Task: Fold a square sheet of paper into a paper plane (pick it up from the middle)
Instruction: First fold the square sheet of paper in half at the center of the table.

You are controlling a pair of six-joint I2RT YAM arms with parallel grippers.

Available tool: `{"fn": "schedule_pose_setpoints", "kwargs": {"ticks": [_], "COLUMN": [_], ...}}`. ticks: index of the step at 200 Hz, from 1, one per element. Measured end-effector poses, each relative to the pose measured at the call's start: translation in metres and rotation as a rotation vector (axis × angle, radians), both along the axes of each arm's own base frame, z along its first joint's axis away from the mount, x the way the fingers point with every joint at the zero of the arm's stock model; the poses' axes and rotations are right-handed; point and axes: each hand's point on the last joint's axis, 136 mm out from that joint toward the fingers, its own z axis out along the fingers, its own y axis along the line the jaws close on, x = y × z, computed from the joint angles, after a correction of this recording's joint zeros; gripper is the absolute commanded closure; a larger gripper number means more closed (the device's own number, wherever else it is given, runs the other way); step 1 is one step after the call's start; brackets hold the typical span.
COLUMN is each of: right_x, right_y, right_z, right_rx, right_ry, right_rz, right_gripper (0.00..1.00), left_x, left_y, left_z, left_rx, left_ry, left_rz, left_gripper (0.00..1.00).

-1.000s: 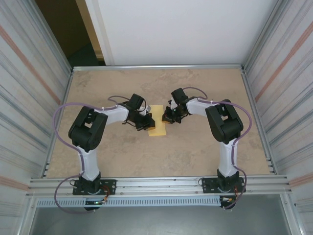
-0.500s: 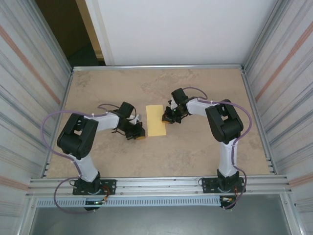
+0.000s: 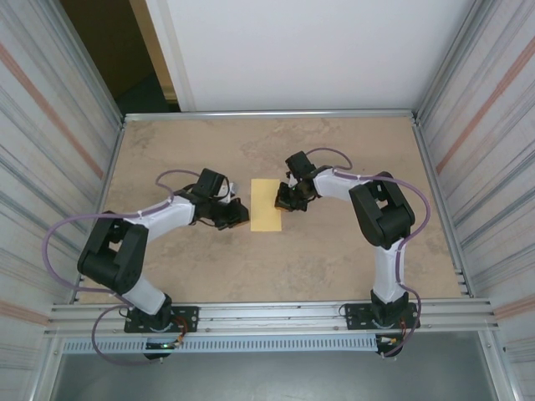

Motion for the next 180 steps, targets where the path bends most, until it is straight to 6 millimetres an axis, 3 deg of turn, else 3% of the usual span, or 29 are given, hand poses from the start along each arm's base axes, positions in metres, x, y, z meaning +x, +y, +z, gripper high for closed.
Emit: {"fn": "schedule_pose_setpoints", "kwargs": {"ticks": [24,57,72,93,128,180], "right_x": [-0.004,0.002,0.001,-0.006,-0.025,-0.026], "right_y": [-0.008,-0.035,-0.050,-0.064,-0.070,-0.060], "right_z": [0.014,0.068,0.082,0.076,0.053,0.060], "right_rx": [0.008,0.090,0.121,0.126,0.120,0.184], "right_ry": [-0.004,-0.114,-0.152,-0.145,-0.076,-0.076], "right_rz": [-0.030,-0.099,-0.125,-0.149,-0.144,-0.115], "right_gripper": [0.72,0.57,0.54,0.52,0.52,0.53], "left_x": [0.006,0.022,0.031,0.040,0.047,0.070], "left_y": [-0.010,-0.023,-0.026,-0.030,-0.034,-0.042], "left_z": [-0.005,-0.004,-0.006,-0.014,-0.024,-0.009], "left_rx": [-0.007,-0.006,-0.004,0.007,0.011,0.014], "left_ry": [0.003,-0.038,-0.052,-0.045,-0.028,-0.052], "left_rz": [0.018,0.041,0.054,0.062,0.061,0.055], "left_gripper": [0.80,0.77,0.77,0.77,0.77,0.76]}}
